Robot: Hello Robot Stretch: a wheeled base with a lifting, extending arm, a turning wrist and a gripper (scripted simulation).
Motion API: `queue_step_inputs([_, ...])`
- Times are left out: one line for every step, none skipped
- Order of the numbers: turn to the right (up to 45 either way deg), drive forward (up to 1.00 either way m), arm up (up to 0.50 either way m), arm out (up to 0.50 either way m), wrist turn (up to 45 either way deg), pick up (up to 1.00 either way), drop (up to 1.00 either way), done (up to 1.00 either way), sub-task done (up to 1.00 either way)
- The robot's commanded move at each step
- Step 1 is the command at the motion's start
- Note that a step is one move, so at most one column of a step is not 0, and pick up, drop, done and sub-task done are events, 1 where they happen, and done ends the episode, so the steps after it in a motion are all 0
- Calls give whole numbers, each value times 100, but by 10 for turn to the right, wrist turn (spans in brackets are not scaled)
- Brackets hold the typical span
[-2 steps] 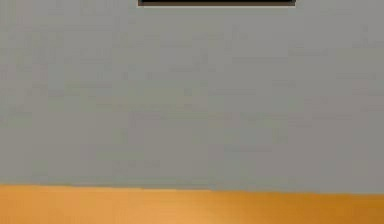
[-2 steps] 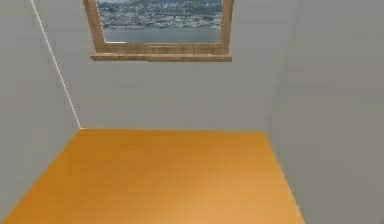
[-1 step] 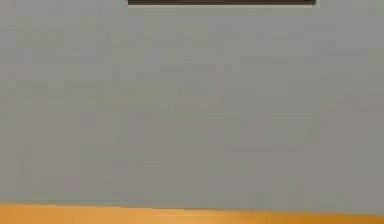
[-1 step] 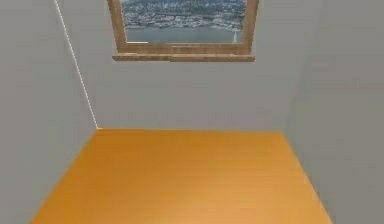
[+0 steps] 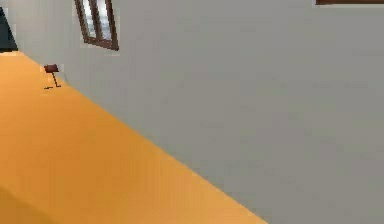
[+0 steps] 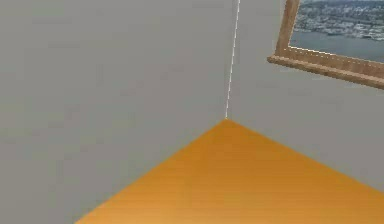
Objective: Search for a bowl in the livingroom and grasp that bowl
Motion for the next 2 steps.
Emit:
queue_step_inputs([0,25,0,0,0,0,0,0,0])
queue_step_inputs([330,0,0,0,0,0,0,0,0])
